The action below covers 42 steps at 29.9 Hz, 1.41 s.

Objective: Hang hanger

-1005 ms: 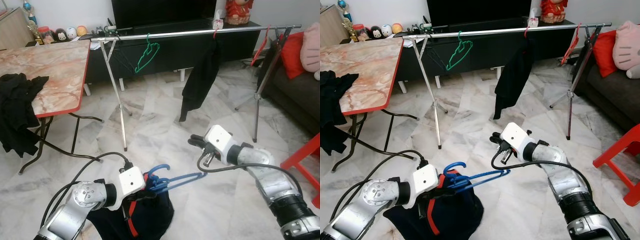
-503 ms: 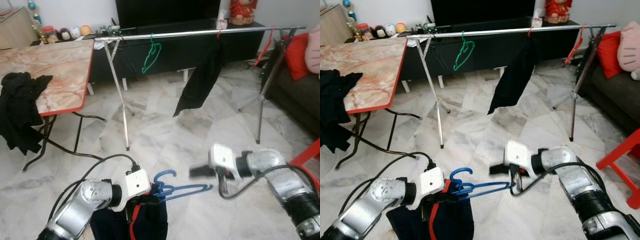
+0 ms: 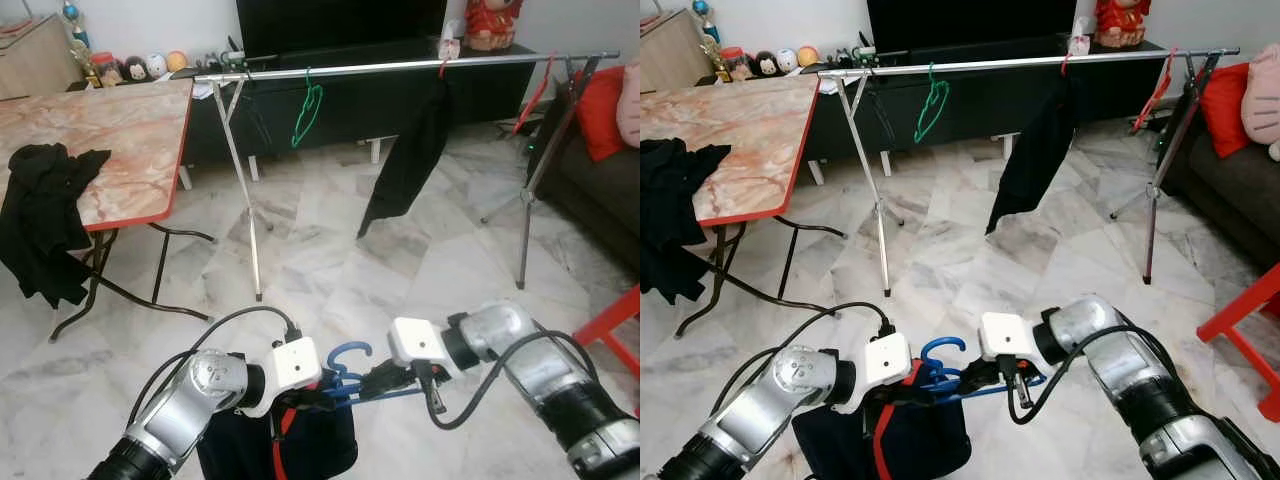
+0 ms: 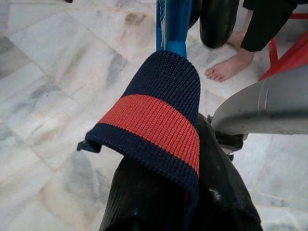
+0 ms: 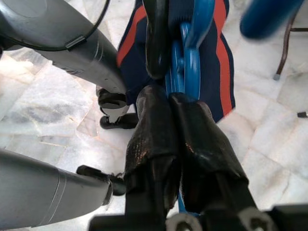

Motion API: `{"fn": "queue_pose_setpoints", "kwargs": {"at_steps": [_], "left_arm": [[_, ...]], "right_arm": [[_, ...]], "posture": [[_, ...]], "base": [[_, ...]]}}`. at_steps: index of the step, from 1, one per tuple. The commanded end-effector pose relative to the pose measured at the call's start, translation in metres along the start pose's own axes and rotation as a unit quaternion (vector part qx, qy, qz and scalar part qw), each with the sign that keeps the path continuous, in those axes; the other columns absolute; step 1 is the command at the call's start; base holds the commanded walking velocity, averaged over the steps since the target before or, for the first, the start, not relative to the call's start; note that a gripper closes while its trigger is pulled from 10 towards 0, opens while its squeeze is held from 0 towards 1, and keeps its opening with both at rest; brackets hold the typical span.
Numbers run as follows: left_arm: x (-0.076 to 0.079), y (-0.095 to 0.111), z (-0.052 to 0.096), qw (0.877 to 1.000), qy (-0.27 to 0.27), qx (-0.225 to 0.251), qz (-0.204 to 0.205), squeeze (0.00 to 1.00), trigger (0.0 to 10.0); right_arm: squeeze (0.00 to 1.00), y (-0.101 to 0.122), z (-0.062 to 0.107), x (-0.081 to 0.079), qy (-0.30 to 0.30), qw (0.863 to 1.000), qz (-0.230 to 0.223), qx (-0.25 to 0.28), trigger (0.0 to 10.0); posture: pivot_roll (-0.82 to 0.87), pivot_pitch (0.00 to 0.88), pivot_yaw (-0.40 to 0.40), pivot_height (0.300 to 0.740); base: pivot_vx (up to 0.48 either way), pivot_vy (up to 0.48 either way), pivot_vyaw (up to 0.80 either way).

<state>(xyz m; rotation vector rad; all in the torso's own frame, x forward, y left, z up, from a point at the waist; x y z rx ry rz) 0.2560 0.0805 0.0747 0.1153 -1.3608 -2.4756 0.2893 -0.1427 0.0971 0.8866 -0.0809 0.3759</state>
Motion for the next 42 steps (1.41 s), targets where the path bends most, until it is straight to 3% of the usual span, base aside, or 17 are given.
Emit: {"fn": "queue_pose_setpoints", "kwargs": {"at_steps": [1,11,12,18,19,29,38,39,40,42], "left_arm": [[0.000,0.010,-0.001,1.000,-0.006,0.004,-0.018,0.00,10.0],[0.001,0.010,-0.001,1.000,-0.017,0.002,-0.016,0.00,10.0],[0.001,0.010,-0.001,1.000,-0.019,0.002,-0.016,0.00,10.0],[0.002,0.011,0.000,1.000,-0.022,0.003,-0.016,0.00,10.0],[0.003,0.012,0.001,0.999,-0.028,0.003,-0.017,0.00,10.0],[0.005,0.017,0.002,0.999,-0.041,0.009,-0.021,0.00,10.0],[0.005,0.016,0.004,0.999,-0.043,0.006,-0.018,0.00,10.0],[0.005,0.016,0.004,0.999,-0.043,0.006,-0.018,0.00,10.0],[0.005,0.016,0.004,0.999,-0.044,0.005,-0.018,0.00,10.0],[0.005,0.016,0.004,0.999,-0.044,0.004,-0.018,0.00,10.0]], "right_arm": [[1.00,0.011,-0.005,0.004,0.012,1.000,0.020,0.012,10.0],[1.00,0.003,-0.001,0.013,-0.025,0.998,0.047,-0.030,10.0],[0.15,0.004,-0.001,0.013,-0.024,0.998,0.049,-0.029,10.0],[0.15,0.004,-0.003,0.014,-0.023,0.998,0.052,-0.027,10.0],[0.00,0.004,-0.005,0.015,-0.026,0.998,0.053,-0.029,10.0],[0.00,-0.004,-0.009,0.021,-0.046,0.995,0.047,-0.071,10.0],[0.00,-0.010,-0.011,0.010,-0.014,0.997,0.020,-0.067,10.0],[0.00,-0.011,-0.011,0.010,-0.011,0.997,0.015,-0.070,7.7],[0.00,-0.012,-0.011,0.009,-0.006,0.997,0.010,-0.070,3.9],[0.00,-0.012,-0.012,0.009,-0.002,0.998,0.008,-0.070,3.9]], "posture": [[-0.14,0.000,0.091,0.740],[-0.14,0.000,0.103,0.740],[-0.14,0.000,0.105,0.740],[-0.14,0.000,0.105,0.740],[-0.13,0.000,0.113,0.740],[-0.13,0.000,0.120,0.740],[-0.13,0.000,0.124,0.740],[-0.13,0.000,0.124,0.740],[-0.13,0.000,0.125,0.740],[-0.13,0.000,0.125,0.740]], "base": [[0.000,0.000,0.00],[0.000,0.000,0.00],[0.000,0.000,0.00],[0.000,0.000,0.00],[0.000,0.000,0.00],[0.000,0.000,0.00],[0.000,0.000,0.00],[0.000,0.000,0.00],[0.000,0.000,0.00],[0.000,0.000,0.00]]}}
Point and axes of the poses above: a point about 5 cm out from each wrist's last joint towards the gripper, its own z axis pointing back from the gripper into the wrist, its own y axis along the axis of the wrist's last joint, x = y × z, the point moved 1 cm from there along -z, pointing out of the wrist towards the gripper, and after that the axes turned 14 degrees about z, right-handed, at the moved point
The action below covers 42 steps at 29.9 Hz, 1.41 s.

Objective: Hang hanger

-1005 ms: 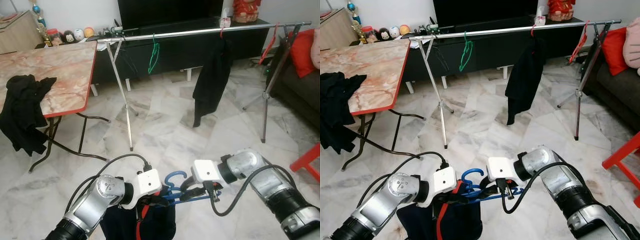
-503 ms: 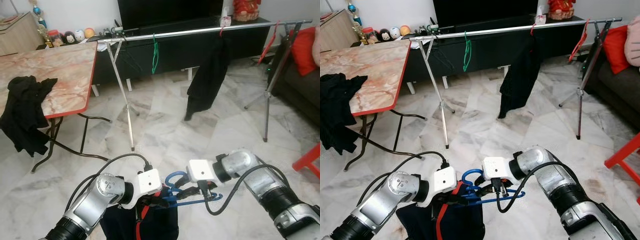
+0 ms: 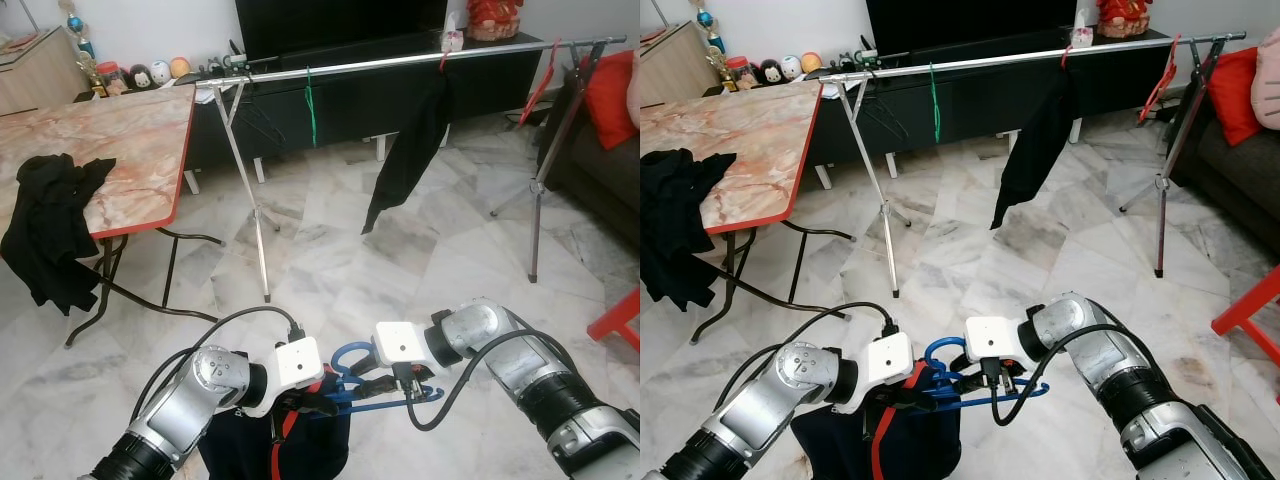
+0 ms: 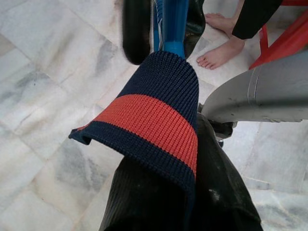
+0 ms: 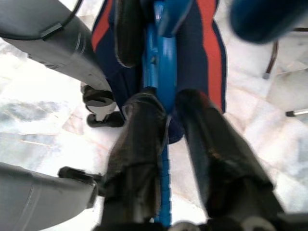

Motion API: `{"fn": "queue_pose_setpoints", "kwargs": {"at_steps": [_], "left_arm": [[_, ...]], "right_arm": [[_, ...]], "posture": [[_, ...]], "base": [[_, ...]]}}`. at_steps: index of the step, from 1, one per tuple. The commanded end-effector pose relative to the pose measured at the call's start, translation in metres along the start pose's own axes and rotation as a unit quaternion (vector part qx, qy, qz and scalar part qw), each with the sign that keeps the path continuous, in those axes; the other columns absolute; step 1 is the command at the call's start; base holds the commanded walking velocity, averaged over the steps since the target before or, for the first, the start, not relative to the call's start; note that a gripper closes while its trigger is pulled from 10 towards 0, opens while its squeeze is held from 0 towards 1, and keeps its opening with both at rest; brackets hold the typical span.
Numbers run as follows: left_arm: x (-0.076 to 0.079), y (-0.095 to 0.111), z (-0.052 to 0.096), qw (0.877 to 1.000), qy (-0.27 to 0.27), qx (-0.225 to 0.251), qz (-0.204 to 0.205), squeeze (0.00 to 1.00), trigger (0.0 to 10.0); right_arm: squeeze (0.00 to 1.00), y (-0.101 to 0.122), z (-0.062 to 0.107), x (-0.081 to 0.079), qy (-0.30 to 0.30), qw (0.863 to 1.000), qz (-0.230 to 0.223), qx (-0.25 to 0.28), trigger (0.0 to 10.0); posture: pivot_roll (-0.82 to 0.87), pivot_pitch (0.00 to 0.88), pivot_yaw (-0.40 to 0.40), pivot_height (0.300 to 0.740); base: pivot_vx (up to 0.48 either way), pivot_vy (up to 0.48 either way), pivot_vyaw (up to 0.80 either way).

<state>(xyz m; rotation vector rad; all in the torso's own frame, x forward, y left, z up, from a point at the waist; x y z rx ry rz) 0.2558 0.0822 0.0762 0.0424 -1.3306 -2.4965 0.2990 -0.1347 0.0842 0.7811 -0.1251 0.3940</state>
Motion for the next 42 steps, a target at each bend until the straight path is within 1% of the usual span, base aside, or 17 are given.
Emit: {"fn": "queue_pose_setpoints", "kwargs": {"at_steps": [1,2,3,4,5,13,14,15,16,19,23,24,25,30,34,42], "left_arm": [[0.006,0.015,0.002,0.999,-0.023,0.020,-0.028,0.00,10.0],[0.006,0.015,0.002,0.999,-0.023,0.020,-0.028,0.00,10.0],[0.006,0.015,0.002,0.999,-0.024,0.020,-0.027,0.00,10.0],[0.006,0.015,0.002,0.999,-0.024,0.019,-0.027,0.00,10.0],[0.006,0.014,0.002,0.999,-0.025,0.019,-0.027,0.00,10.0],[0.006,0.014,0.002,0.999,-0.025,0.018,-0.026,0.00,10.0],[0.006,0.014,0.003,0.999,-0.025,0.016,-0.026,0.00,10.0],[0.006,0.014,0.003,0.999,-0.025,0.016,-0.026,0.00,10.0],[0.006,0.013,0.003,0.999,-0.025,0.015,-0.025,0.00,10.0],[0.006,0.013,0.003,0.999,-0.026,0.014,-0.025,0.00,10.0],[0.007,0.013,0.003,0.999,-0.026,0.013,-0.025,0.00,10.0],[0.007,0.013,0.003,0.999,-0.026,0.013,-0.025,0.00,10.0],[0.007,0.013,0.003,0.999,-0.026,0.012,-0.026,0.00,10.0],[0.007,0.013,0.003,0.999,-0.027,0.012,-0.026,0.00,10.0],[0.007,0.014,0.002,0.999,-0.027,0.012,-0.027,0.00,10.0],[0.008,0.015,0.001,0.999,-0.027,0.014,-0.028,0.00,10.0]], "right_arm": [[0.00,-0.004,0.001,-0.001,0.006,1.000,-0.013,-0.013,0.4],[0.00,-0.004,0.001,-0.001,0.007,1.000,-0.015,-0.011,0.4],[0.00,-0.003,0.001,-0.002,0.009,1.000,-0.016,-0.006,0.0],[0.00,-0.002,0.001,-0.002,0.009,1.000,-0.015,-0.004,3.7],[0.00,-0.002,0.001,-0.004,0.015,1.000,-0.016,0.001,10.0],[0.00,0.000,0.001,-0.006,0.025,0.999,-0.020,0.008,10.0],[0.15,-0.002,0.002,-0.005,0.023,0.999,-0.022,0.003,10.0],[0.15,-0.002,0.002,-0.005,0.023,0.999,-0.022,0.003,10.0],[1.00,-0.003,0.003,-0.006,0.028,0.999,-0.023,0.001,10.0],[1.00,-0.003,0.003,-0.008,0.037,0.999,-0.023,0.002,10.0],[0.99,-0.005,0.003,-0.007,0.030,0.999,-0.020,-0.011,10.0],[0.08,-0.006,0.002,-0.008,0.033,0.999,-0.020,-0.011,10.0],[0.00,-0.005,0.002,-0.009,0.034,0.999,-0.019,-0.011,10.0],[0.00,-0.003,-0.003,-0.008,0.028,0.999,-0.015,-0.005,10.0],[0.00,0.003,-0.007,-0.005,0.021,1.000,-0.011,0.011,10.0],[0.00,0.007,-0.014,-0.009,0.040,0.999,-0.019,0.025,10.0]], "posture": [[-0.13,0.000,0.125,0.740],[-0.13,0.000,0.125,0.740],[-0.13,0.000,0.127,0.740],[-0.13,0.000,0.128,0.740],[-0.13,0.000,0.127,0.740],[-0.13,0.000,0.127,0.740],[-0.12,0.000,0.127,0.740],[-0.12,0.000,0.127,0.740],[-0.12,0.000,0.127,0.740],[-0.12,0.000,0.127,0.740],[-0.12,0.000,0.127,0.740],[-0.12,0.000,0.128,0.740],[-0.12,0.000,0.128,0.740],[-0.12,0.000,0.125,0.740],[-0.12,0.000,0.126,0.740],[-0.12,0.000,0.122,0.740]], "base": [[0.000,0.000,0.00],[0.000,0.000,0.00],[0.000,0.000,0.00],[0.000,0.000,0.00],[0.000,0.000,0.00],[0.000,0.000,0.00],[0.000,0.000,0.00],[0.000,0.000,0.00],[0.000,0.000,0.00],[0.000,0.000,0.00],[0.000,0.000,0.00],[0.000,0.000,0.00],[0.000,0.000,0.00],[0.000,0.000,0.00],[0.000,0.000,0.00],[0.000,0.000,0.00]]}}
Point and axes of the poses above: a point about 5 cm out from each wrist's last joint towards the gripper, its own z axis pointing back from the gripper into the wrist, its own y axis along the axis of the wrist's last joint, x = y × z, the point moved 1 cm from there along -z, pointing out of the wrist towards the gripper, and after that the axes turned 14 degrees about z, right-handed, at the moved point
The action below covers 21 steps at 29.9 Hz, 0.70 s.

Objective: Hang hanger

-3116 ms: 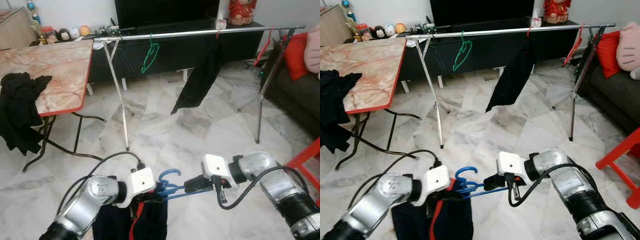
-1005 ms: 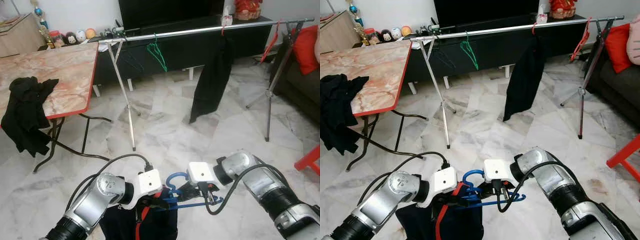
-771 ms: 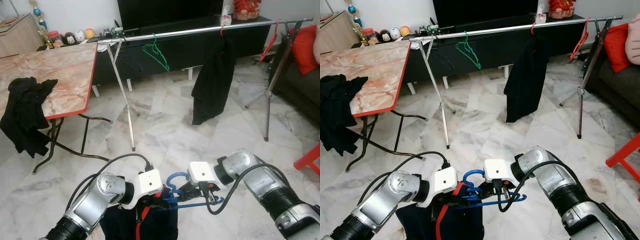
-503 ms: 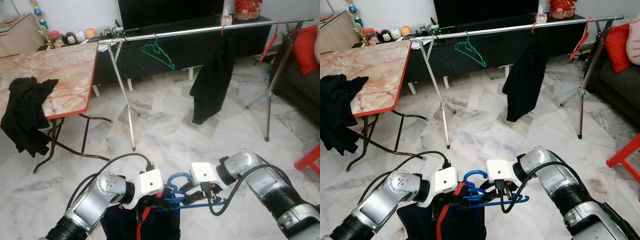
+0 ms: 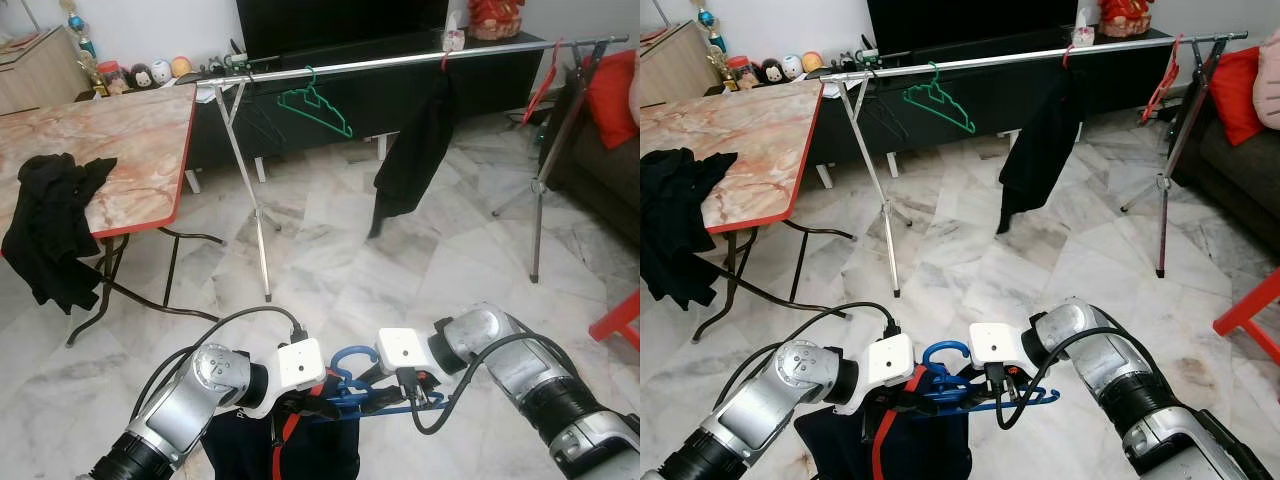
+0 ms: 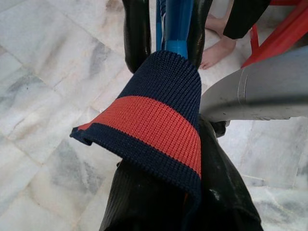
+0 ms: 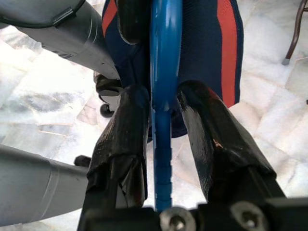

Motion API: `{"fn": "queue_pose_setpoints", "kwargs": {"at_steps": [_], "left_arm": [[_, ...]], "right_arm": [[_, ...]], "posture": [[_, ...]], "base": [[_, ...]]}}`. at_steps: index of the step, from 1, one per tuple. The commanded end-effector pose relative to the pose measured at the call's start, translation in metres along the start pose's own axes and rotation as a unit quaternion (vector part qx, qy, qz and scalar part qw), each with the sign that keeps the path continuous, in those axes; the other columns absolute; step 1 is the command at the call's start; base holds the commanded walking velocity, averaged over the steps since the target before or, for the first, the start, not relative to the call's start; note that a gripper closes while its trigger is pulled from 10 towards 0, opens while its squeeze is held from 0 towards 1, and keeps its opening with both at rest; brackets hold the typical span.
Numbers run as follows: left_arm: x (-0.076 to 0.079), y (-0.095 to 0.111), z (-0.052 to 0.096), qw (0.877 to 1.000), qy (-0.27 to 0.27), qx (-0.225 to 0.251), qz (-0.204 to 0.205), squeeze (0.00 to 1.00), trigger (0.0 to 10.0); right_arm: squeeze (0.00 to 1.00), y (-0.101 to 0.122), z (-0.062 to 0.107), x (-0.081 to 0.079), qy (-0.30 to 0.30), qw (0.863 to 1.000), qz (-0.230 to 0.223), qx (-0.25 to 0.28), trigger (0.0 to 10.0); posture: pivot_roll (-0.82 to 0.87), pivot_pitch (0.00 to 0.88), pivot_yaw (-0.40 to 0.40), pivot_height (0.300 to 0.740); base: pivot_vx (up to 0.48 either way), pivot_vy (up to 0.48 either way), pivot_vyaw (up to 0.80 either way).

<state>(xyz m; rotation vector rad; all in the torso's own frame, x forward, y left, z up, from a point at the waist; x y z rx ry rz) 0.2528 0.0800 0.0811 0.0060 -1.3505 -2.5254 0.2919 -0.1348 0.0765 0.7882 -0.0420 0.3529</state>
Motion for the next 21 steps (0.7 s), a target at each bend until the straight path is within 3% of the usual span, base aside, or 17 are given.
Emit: {"fn": "queue_pose_setpoints", "kwargs": {"at_steps": [1,4,5,21], "left_arm": [[0.0040,0.0105,-0.0010,1.000,-0.008,0.014,-0.019,0.00,10.0],[0.0042,0.0108,-0.0013,1.000,-0.008,0.014,-0.019,0.00,10.0],[0.0044,0.0110,-0.0015,1.000,-0.008,0.015,-0.019,0.00,10.0],[0.0037,0.0121,-0.0010,1.000,-0.007,0.014,-0.022,0.00,10.0]], "right_arm": [[0.00,0.0093,-0.0091,-0.0013,0.015,1.000,0.014,0.017,10.0],[0.00,0.0095,-0.0094,-0.0019,0.018,1.000,0.014,0.019,10.0],[0.00,0.0097,-0.0093,-0.0021,0.019,1.000,0.013,0.020,0.4],[0.00,0.0132,-0.0123,0.0009,0.005,0.999,0.011,0.030,0.0]], "posture": [[-0.12,0.000,0.122,0.740],[-0.12,0.000,0.121,0.740],[-0.12,0.000,0.121,0.740],[-0.12,0.000,0.125,0.740]], "base": [[0.000,0.000,0.00],[0.000,0.000,0.00],[0.000,0.000,0.00],[0.000,0.000,0.00]]}}
Point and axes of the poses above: a point about 5 cm out from each wrist's last joint towards the gripper, its own z axis pointing back from the gripper into the wrist, its own y axis along the axis of the wrist's last joint, x = y × z, the point moved 1 cm from there along -z, pointing out of the wrist towards the gripper, and after that the axes turned 14 degrees about z, right-handed, at the moved point
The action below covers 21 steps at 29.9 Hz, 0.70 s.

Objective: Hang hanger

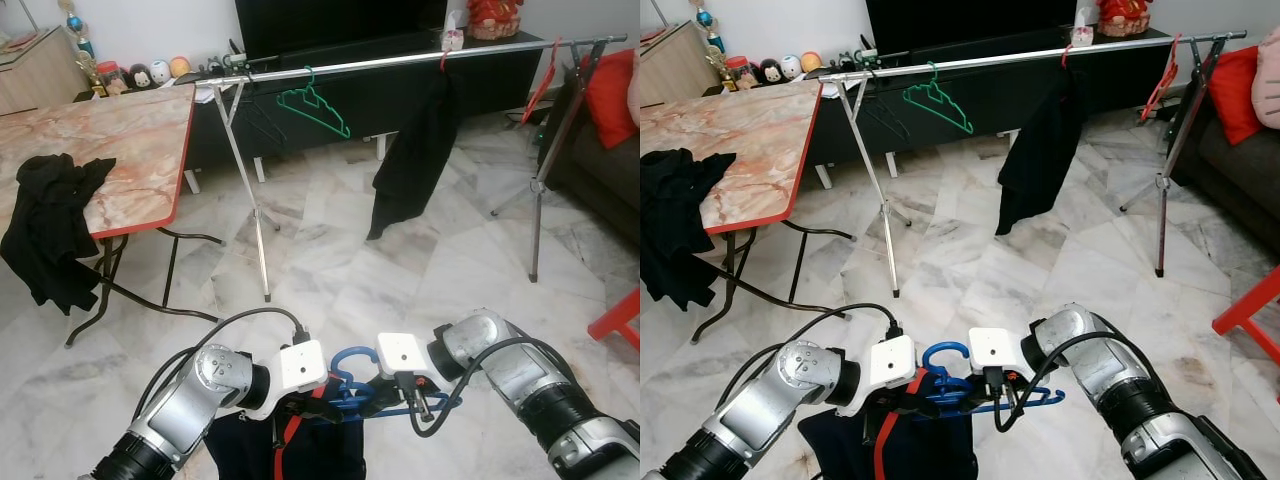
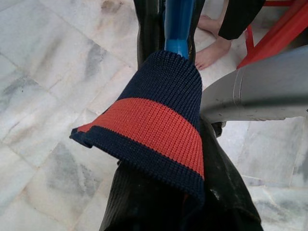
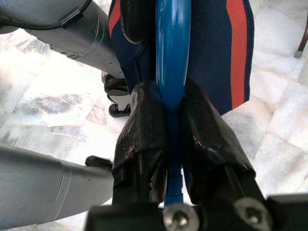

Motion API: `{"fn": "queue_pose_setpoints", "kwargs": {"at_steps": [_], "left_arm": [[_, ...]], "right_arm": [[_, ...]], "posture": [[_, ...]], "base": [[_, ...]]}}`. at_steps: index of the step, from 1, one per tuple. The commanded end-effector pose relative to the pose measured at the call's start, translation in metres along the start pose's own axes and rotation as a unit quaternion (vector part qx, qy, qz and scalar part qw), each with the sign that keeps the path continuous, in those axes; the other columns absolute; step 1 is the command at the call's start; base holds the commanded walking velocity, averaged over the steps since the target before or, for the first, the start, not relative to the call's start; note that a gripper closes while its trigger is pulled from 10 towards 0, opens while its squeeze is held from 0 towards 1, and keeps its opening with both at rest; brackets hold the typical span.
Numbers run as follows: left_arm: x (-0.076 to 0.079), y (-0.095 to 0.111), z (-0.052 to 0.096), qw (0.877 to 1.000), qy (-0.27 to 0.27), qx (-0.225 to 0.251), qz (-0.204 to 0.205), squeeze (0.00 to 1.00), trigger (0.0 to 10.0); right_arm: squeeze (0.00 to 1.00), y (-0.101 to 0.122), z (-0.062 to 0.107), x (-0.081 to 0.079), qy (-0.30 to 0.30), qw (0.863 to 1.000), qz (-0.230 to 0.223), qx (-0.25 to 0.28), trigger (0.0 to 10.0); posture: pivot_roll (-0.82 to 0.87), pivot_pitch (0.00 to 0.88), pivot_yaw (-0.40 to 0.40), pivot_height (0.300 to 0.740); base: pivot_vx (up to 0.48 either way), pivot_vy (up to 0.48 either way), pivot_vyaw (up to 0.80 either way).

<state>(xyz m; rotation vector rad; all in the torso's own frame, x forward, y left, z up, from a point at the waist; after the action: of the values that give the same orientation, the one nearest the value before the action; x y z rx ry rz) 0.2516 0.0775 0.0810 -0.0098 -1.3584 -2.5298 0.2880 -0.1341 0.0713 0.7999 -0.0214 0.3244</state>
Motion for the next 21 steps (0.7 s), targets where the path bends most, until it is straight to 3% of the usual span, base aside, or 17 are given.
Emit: {"fn": "queue_pose_setpoints", "kwargs": {"at_steps": [1,17,18,19,20,21], "left_arm": [[0.002,0.011,0.001,1.000,-0.001,0.013,-0.022,0.00,10.0],[0.002,0.021,0.006,0.999,0.002,0.017,-0.040,0.00,10.0],[0.002,0.022,0.007,0.999,0.001,0.017,-0.040,0.19,10.0],[0.002,0.022,0.007,0.999,0.001,0.017,-0.040,0.19,10.0],[0.003,0.023,0.009,0.999,0.000,0.018,-0.041,0.39,10.0],[0.003,0.023,0.009,0.999,0.001,0.018,-0.042,0.39,10.0]], "right_arm": [[0.00,0.016,-0.008,0.005,0.003,0.999,0.028,0.025,0.0],[0.00,0.024,-0.019,0.006,-0.032,0.997,0.030,0.060,0.0],[0.00,0.024,-0.019,0.006,-0.033,0.997,0.030,0.061,0.0],[0.00,0.024,-0.019,0.006,-0.033,0.997,0.030,0.061,0.0],[0.00,0.025,-0.020,0.006,-0.039,0.997,0.033,0.063,0.0],[0.00,0.025,-0.020,0.006,-0.041,0.997,0.034,0.064,0.0]], "posture": [[-0.12,0.000,0.125,0.740],[-0.12,0.000,0.137,0.740],[-0.12,0.000,0.138,0.740],[-0.12,0.000,0.138,0.740],[-0.12,0.000,0.138,0.740],[-0.12,0.000,0.138,0.740]], "base": [[0.000,0.000,0.00],[0.000,0.000,0.00],[0.000,0.000,0.00],[0.000,0.000,0.00],[0.000,0.000,0.00],[0.000,0.000,0.00]]}}
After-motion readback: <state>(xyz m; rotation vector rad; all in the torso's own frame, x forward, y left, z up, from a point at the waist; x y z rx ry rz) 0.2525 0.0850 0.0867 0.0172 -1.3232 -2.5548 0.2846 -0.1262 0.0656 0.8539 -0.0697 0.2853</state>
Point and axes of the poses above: a point about 5 cm out from each wrist's last joint towards the gripper, its own z axis pointing back from the gripper into the wrist, its own y axis along the axis of the wrist's last joint, x = y × z, the point moved 1 cm from there along -z, pointing out of the wrist towards the gripper, and after that the axes turned 14 degrees about z, right-handed, at the moved point
